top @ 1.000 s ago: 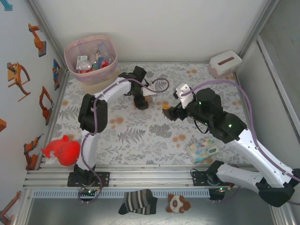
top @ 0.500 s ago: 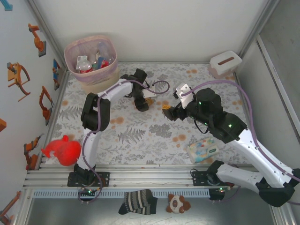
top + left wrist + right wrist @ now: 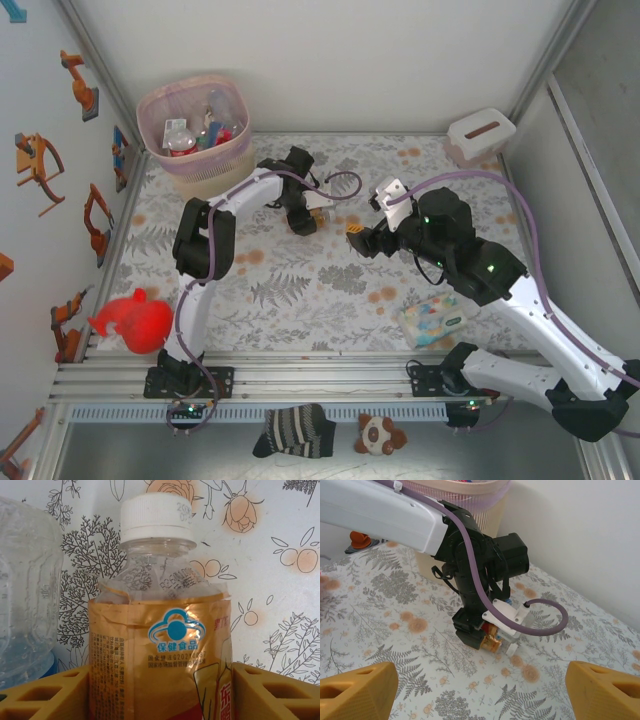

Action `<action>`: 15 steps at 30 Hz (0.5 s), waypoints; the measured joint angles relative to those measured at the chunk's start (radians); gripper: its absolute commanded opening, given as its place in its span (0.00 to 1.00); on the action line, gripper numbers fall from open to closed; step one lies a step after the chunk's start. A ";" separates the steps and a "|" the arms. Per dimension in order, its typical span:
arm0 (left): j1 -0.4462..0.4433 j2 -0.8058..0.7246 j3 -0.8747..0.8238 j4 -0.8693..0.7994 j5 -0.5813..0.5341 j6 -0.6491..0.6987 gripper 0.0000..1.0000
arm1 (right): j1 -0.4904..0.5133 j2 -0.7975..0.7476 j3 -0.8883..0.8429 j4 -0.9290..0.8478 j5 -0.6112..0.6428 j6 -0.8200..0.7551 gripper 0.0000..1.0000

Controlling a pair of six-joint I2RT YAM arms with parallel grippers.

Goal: Put the plastic bottles in the bin

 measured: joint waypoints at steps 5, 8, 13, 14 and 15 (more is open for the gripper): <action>0.000 -0.005 -0.010 0.007 0.016 -0.007 0.58 | 0.000 0.000 -0.002 0.000 0.002 0.000 0.86; 0.000 -0.013 -0.017 0.007 0.021 -0.009 0.57 | 0.000 0.000 -0.004 0.000 0.002 0.000 0.86; 0.001 -0.046 -0.031 0.008 0.040 -0.018 0.57 | 0.000 0.000 -0.007 0.000 0.002 0.000 0.86; 0.002 -0.057 -0.033 0.008 0.044 -0.020 0.57 | 0.000 0.000 -0.007 0.000 0.002 0.000 0.86; 0.002 -0.070 -0.035 0.010 0.047 -0.023 0.57 | 0.000 0.000 -0.007 0.000 0.002 0.000 0.86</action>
